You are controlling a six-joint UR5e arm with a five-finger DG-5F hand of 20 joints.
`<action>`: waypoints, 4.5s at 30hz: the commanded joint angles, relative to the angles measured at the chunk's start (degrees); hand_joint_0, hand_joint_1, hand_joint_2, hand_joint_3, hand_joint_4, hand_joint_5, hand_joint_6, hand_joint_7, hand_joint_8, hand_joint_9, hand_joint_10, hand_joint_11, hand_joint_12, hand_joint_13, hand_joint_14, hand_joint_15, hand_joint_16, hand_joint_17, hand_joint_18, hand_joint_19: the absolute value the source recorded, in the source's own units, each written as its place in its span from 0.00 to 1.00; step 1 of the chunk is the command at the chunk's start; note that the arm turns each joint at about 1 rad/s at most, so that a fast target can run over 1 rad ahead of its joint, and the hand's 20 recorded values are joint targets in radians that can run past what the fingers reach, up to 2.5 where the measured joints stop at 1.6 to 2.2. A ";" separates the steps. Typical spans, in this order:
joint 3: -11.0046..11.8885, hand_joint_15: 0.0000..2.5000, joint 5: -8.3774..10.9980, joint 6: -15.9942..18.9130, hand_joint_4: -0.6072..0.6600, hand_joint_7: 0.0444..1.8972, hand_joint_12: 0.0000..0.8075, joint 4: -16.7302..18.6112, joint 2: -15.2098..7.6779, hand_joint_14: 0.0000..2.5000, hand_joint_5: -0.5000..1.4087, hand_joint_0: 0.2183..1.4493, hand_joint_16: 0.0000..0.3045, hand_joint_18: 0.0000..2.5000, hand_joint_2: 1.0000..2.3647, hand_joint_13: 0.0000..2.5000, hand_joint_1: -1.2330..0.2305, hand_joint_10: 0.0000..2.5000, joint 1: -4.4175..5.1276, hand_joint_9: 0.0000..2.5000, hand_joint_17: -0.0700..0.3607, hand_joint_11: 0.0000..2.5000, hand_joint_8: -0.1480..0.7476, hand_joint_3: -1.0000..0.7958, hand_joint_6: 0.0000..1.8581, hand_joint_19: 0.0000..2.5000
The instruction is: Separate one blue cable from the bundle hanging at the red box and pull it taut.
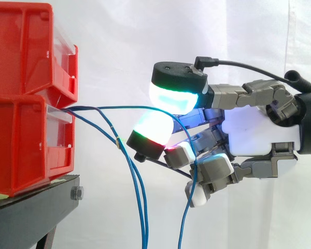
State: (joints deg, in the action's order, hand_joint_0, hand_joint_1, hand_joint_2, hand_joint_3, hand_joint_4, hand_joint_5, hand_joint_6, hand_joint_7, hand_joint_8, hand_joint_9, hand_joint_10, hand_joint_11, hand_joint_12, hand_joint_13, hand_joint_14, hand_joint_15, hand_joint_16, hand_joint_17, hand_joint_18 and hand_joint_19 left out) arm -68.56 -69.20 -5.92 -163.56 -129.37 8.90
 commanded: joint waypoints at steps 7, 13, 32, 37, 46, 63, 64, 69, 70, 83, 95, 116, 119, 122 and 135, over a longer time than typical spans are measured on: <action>-0.08 0.43 -0.49 3.99 0.61 0.53 0.52 0.00 0.00 0.01 0.15 0.31 0.17 0.38 0.00 0.47 0.37 0.01 0.50 0.41 0.44 0.47 0.54 0.31 0.46 0.31; -0.08 0.43 -1.20 3.99 0.61 0.53 0.53 0.00 0.00 0.01 0.15 0.29 0.18 0.38 0.00 0.47 0.38 0.01 0.59 0.41 0.44 0.46 0.54 0.30 0.45 0.31; -0.08 0.43 -1.20 3.90 0.50 0.62 0.52 0.26 0.00 0.01 0.15 0.33 0.17 0.38 0.02 0.47 0.34 0.01 0.59 0.41 0.44 0.47 0.54 0.50 0.49 0.30; -0.08 0.43 -1.20 3.90 0.46 0.68 0.52 0.26 0.00 0.01 0.16 0.33 0.17 0.38 0.02 0.47 0.33 0.01 0.59 0.41 0.44 0.47 0.54 0.53 0.49 0.30; -0.69 0.27 -1.29 3.99 0.43 0.72 0.51 0.35 0.00 0.01 0.16 0.34 0.16 0.34 0.02 0.37 0.33 0.01 0.68 0.30 0.42 0.22 0.55 0.56 0.49 0.24; -1.48 0.58 -1.81 6.27 0.47 0.70 0.48 1.32 0.00 0.01 0.16 0.34 0.17 0.37 0.02 0.48 0.35 0.22 0.85 0.46 0.43 0.67 0.48 0.53 0.49 0.30; -1.48 0.62 -1.81 6.27 0.47 0.69 0.48 1.32 0.00 0.01 0.16 0.34 0.17 0.37 0.02 0.49 0.35 0.31 0.85 0.46 0.43 0.65 0.49 0.53 0.49 0.30; -1.48 0.69 -1.90 6.27 0.47 0.68 0.47 1.40 -0.18 0.08 0.16 0.34 0.17 0.39 0.02 0.49 0.35 0.41 0.94 0.44 0.43 0.66 0.48 0.52 0.49 0.34; -1.48 0.68 -1.90 6.27 0.47 0.68 0.47 1.32 -0.18 0.16 0.16 0.34 0.17 0.40 0.02 0.47 0.35 0.49 0.85 0.43 0.43 0.64 0.49 0.52 0.49 0.36; -1.48 0.59 -1.90 6.27 0.48 0.67 0.49 1.32 -0.18 0.95 0.16 0.35 0.14 0.52 0.02 0.34 0.35 0.89 0.85 0.36 0.39 0.63 0.50 0.51 0.49 0.60; -1.48 0.66 -1.90 6.27 0.50 0.64 0.53 1.40 -0.18 1.00 0.16 0.34 0.12 0.58 0.02 0.36 0.35 1.00 0.94 0.33 0.36 0.67 0.55 0.51 0.50 0.61; -1.48 0.60 -1.64 4.78 0.44 0.70 0.54 1.40 -0.18 1.00 0.18 0.34 0.17 0.60 0.01 0.39 0.36 1.00 0.94 0.41 0.43 0.63 0.58 0.60 0.50 0.42; -1.48 0.61 -1.64 4.51 0.43 0.70 0.54 1.40 -0.18 1.00 0.18 0.34 0.17 0.61 0.00 0.40 0.36 1.00 0.94 0.42 0.44 0.64 0.58 0.61 0.50 0.42; -1.48 0.61 -1.99 4.34 0.43 0.70 0.54 1.32 -0.09 1.00 0.18 0.34 0.18 0.61 0.00 0.40 0.35 1.00 0.94 0.42 0.45 0.64 0.58 0.60 0.50 0.41; -1.66 0.61 -5.24 0.56 0.43 0.70 0.54 -16.00 5.62 1.00 0.18 0.34 0.17 0.62 0.00 0.40 0.35 1.00 1.20 0.42 0.44 0.65 0.59 0.60 0.50 0.43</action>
State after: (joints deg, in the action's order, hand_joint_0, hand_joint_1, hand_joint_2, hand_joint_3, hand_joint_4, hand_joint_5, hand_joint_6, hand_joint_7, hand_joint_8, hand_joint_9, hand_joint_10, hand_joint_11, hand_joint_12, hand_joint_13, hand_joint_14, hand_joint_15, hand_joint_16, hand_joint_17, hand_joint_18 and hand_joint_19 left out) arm -70.10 -73.73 -4.32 -173.74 -125.75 10.07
